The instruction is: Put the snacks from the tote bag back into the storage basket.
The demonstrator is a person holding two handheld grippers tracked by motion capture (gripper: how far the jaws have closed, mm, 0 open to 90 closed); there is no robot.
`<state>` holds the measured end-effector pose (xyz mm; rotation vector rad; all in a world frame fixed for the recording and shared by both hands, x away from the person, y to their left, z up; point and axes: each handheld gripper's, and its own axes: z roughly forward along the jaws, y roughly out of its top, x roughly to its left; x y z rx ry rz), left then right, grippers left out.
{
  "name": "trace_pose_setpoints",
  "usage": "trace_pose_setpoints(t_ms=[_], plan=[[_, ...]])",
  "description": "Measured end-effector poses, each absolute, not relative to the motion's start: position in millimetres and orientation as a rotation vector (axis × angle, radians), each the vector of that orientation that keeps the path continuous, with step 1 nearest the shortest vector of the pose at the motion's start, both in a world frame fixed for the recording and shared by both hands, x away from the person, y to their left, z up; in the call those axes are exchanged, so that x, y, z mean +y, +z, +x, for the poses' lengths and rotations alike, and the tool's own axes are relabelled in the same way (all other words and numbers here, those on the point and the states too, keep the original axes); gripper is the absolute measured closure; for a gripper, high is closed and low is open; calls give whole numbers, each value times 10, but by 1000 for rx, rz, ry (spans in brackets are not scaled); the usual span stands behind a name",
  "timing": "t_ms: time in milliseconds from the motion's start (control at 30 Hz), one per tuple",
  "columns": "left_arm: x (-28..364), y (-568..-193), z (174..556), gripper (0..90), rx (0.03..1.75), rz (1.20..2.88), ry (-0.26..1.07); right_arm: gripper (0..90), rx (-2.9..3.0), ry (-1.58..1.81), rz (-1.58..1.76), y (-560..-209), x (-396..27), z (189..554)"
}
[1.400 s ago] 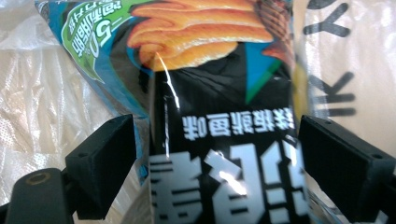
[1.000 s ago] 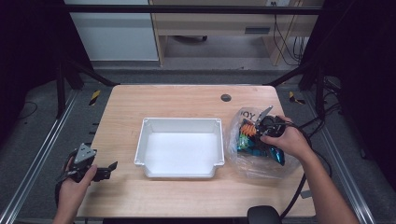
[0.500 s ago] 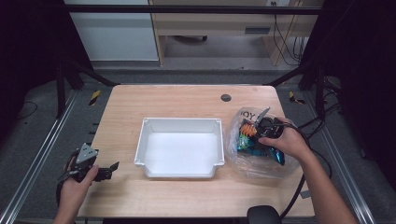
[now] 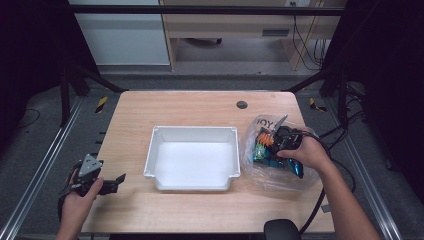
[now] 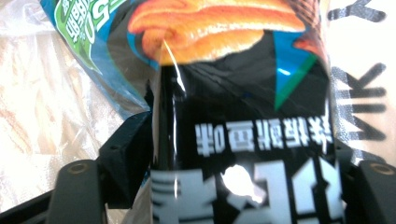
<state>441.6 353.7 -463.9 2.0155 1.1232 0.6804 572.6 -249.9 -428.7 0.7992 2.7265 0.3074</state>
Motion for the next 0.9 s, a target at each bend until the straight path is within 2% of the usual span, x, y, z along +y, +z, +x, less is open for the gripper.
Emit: trace_pose_setpoints(t_ms=[467, 900], plan=[[3561, -4630, 4416, 33, 1133, 2014, 695, 427, 2712, 391, 779, -4160, -2574, 5595], [3599, -4620, 4407, 31, 1163, 1978, 725, 429, 2588, 463, 760, -3855, -2608, 5403]])
